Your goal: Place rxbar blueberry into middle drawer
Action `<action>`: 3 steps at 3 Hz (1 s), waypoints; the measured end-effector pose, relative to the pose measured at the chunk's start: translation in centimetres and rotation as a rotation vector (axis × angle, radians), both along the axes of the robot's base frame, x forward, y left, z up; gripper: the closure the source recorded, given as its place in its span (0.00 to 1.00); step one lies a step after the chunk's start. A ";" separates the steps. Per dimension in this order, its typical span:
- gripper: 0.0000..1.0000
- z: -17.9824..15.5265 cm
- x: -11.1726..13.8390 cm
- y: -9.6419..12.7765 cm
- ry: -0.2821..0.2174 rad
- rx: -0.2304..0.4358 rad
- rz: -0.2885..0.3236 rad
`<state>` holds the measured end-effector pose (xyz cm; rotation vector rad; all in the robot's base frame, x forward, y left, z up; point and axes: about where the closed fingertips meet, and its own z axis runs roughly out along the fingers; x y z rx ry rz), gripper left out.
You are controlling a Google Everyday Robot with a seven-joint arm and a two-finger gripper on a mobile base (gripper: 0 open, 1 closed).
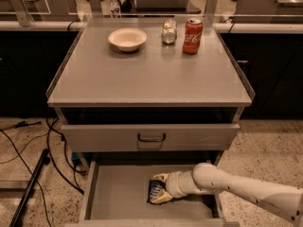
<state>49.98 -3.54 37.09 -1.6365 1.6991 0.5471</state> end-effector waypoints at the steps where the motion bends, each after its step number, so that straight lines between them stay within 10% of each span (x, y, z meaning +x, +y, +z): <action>1: 0.97 -0.9 0.7 0.4 0.001 -0.004 0.005; 3: 0.43 -0.9 0.7 0.4 0.001 -0.004 0.005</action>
Offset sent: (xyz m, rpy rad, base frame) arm 0.0066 0.0035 -0.0078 -0.0041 0.0011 0.0044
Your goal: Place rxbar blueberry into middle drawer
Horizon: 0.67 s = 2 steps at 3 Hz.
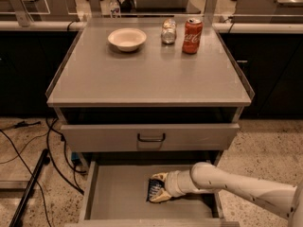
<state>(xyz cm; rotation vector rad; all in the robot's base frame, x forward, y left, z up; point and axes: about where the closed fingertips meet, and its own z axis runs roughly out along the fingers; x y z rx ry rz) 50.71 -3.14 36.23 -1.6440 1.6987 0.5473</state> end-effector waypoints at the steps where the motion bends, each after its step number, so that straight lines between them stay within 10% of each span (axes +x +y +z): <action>1: 0.19 0.0 0.0 0.0 0.000 0.000 0.000; 2: 0.00 0.0 0.0 0.0 0.000 0.000 0.000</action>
Offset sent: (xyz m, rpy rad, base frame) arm 0.0000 0.0000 0.0000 0.0000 0.0000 0.0000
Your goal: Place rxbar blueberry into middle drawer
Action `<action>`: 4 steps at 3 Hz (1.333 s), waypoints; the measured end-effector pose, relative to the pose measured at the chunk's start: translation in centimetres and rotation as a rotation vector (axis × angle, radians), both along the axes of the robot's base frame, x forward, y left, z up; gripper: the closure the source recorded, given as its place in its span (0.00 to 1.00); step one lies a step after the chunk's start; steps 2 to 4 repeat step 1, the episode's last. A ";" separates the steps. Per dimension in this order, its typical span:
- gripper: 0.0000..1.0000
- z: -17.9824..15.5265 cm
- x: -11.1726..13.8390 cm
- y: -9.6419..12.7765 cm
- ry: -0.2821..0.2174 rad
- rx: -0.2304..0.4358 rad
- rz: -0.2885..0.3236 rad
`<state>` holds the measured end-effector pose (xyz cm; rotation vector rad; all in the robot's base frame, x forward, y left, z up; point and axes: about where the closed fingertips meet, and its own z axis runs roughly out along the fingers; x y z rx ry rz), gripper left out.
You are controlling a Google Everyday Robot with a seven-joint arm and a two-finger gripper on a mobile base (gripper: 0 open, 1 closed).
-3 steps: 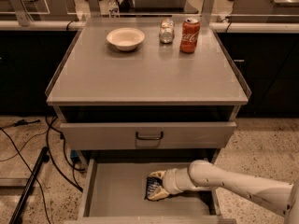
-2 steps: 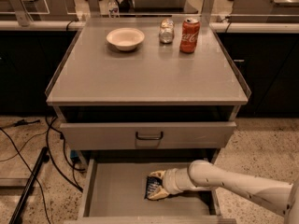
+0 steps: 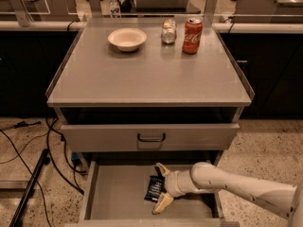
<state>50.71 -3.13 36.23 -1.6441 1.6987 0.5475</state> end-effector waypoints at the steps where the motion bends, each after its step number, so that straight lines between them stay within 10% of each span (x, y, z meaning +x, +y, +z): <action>1: 0.00 0.0 0.0 0.0 0.000 0.000 0.000; 4: 0.00 0.0 0.0 0.0 0.000 0.000 0.000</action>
Offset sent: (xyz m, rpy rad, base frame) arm 0.0000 0.0000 0.0000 0.0000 0.0000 0.0000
